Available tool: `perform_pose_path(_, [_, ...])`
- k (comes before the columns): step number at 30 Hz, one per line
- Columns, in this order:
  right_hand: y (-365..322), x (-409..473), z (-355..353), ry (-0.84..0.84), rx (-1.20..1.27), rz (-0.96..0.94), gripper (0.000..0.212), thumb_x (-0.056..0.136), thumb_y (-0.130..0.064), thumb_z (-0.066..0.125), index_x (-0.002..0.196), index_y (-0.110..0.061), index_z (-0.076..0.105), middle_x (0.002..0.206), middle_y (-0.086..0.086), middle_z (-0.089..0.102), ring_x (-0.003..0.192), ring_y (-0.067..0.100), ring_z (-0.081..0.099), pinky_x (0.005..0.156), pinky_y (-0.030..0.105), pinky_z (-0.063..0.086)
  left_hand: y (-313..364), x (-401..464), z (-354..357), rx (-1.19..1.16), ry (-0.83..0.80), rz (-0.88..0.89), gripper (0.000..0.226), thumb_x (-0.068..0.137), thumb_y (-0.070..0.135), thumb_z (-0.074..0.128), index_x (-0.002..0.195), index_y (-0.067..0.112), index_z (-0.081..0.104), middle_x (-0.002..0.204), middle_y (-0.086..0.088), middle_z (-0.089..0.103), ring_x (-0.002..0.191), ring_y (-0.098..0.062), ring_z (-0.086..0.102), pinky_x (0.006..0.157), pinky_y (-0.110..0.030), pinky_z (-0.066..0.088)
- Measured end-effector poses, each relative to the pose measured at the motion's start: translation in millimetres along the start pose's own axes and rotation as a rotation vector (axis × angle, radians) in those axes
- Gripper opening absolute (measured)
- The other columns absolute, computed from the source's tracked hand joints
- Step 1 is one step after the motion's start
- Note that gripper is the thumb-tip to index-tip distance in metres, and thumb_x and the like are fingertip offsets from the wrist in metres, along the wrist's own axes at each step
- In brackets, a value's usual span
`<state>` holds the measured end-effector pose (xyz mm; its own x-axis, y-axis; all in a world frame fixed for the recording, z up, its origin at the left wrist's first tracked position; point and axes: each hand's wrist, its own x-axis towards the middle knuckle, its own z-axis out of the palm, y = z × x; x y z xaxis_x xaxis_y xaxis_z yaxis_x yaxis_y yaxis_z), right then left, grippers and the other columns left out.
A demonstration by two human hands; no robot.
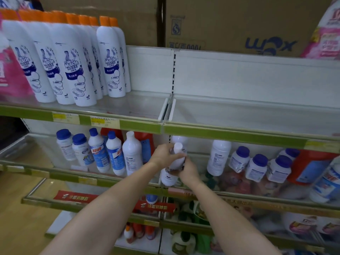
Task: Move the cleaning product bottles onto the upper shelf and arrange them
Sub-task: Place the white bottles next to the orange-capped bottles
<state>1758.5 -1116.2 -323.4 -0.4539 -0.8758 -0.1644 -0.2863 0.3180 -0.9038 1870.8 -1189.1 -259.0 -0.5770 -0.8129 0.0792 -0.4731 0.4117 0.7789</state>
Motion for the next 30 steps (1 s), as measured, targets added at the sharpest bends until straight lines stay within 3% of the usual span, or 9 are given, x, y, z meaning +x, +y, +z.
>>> perform_pose_path(5, [17.2,-32.9,-62.5,0.014,-0.043,-0.021,0.052,0.074,-0.034,0.084,0.113,-0.050,0.055,0.116,-0.011,0.066,0.111,0.018,0.064,0.094,0.045,0.056,42.6,-19.1,45.3,-0.086,0.044,-0.055,0.033,0.078,0.053,0.078,0.088,0.023,0.069,0.079,-0.002,0.065,0.072,-0.013,0.054,0.061,-0.028,0.039])
perform_pose_path(9, [20.9,-61.8,-117.5,-0.041,-0.142,0.016,0.072,0.082,-0.026,0.082,0.141,-0.035,0.042,0.119,-0.013,0.053,0.114,0.019,0.056,0.090,0.034,0.048,84.0,-42.5,80.8,-0.310,0.150,-0.156,0.035,0.083,0.049,0.077,0.104,0.022,0.072,0.093,0.007,0.069,0.090,-0.012,0.062,0.069,-0.026,0.046])
perform_pose_path(12, [36.8,-83.3,-149.0,-0.106,-0.147,0.040,0.085,0.070,-0.029,0.091,0.140,-0.030,0.043,0.129,-0.006,0.059,0.119,0.022,0.058,0.099,0.042,0.053,111.4,-60.4,104.9,-0.367,0.204,-0.239,0.056,0.071,0.065,0.077,0.107,0.022,0.074,0.100,0.006,0.074,0.100,-0.016,0.068,0.088,-0.038,0.055])
perform_pose_path(15, [58.5,-104.4,-173.6,-0.209,-0.178,0.055,0.095,0.054,-0.028,0.100,0.133,-0.024,0.046,0.122,-0.003,0.063,0.117,0.022,0.061,0.098,0.042,0.055,122.7,-70.9,128.9,-0.455,0.236,-0.306,0.070,0.055,0.078,0.077,0.098,0.024,0.077,0.093,0.007,0.076,0.096,-0.019,0.069,0.088,-0.045,0.056])
perform_pose_path(19, [74.8,-134.4,-209.1,-0.336,-0.179,-0.026,0.051,0.069,-0.015,0.092,0.100,-0.030,0.055,0.100,-0.007,0.066,0.093,0.007,0.063,0.075,0.021,0.055,145.2,-88.8,154.2,-0.404,0.228,-0.336,0.054,0.064,0.068,0.079,0.095,0.024,0.078,0.094,0.007,0.074,0.096,-0.019,0.064,0.082,-0.037,0.053])
perform_pose_path(22, [89.2,-150.4,-223.5,-0.360,-0.140,0.000,0.050,0.062,-0.016,0.096,0.101,-0.024,0.066,0.101,-0.001,0.073,0.095,0.011,0.068,0.084,0.032,0.059,163.3,-96.0,166.6,-0.314,0.103,-0.332,0.048,0.066,0.066,0.081,0.091,0.025,0.073,0.093,0.004,0.073,0.088,-0.015,0.065,0.086,-0.040,0.057])
perform_pose_path(24, [97.4,-157.5,-228.0,-0.362,-0.117,0.044,0.057,0.057,-0.020,0.097,0.107,-0.020,0.070,0.103,0.000,0.076,0.099,0.017,0.070,0.090,0.042,0.059,172.6,-100.9,170.6,-0.284,-0.004,-0.331,0.048,0.071,0.062,0.080,0.097,0.023,0.071,0.093,0.000,0.073,0.084,-0.017,0.068,0.074,-0.037,0.060])
perform_pose_path(27, [101.9,-166.5,-237.5,-0.388,-0.108,0.083,0.050,0.061,-0.019,0.094,0.106,-0.018,0.072,0.100,-0.001,0.077,0.098,0.019,0.071,0.086,0.042,0.059,179.6,-107.8,176.0,-0.342,-0.102,-0.370,0.049,0.083,0.055,0.074,0.117,0.021,0.066,0.098,0.000,0.071,0.085,-0.019,0.068,0.061,-0.029,0.055])
perform_pose_path(30, [102.8,-171.2,-244.8,-0.423,-0.097,0.114,0.042,0.068,-0.018,0.089,0.106,-0.018,0.071,0.102,-0.001,0.076,0.097,0.020,0.069,0.079,0.039,0.056,174.2,-109.9,182.3,-0.373,-0.138,-0.404,0.058,0.087,0.056,0.068,0.130,0.019,0.060,0.110,-0.003,0.070,0.097,-0.023,0.068,0.081,-0.037,0.057])
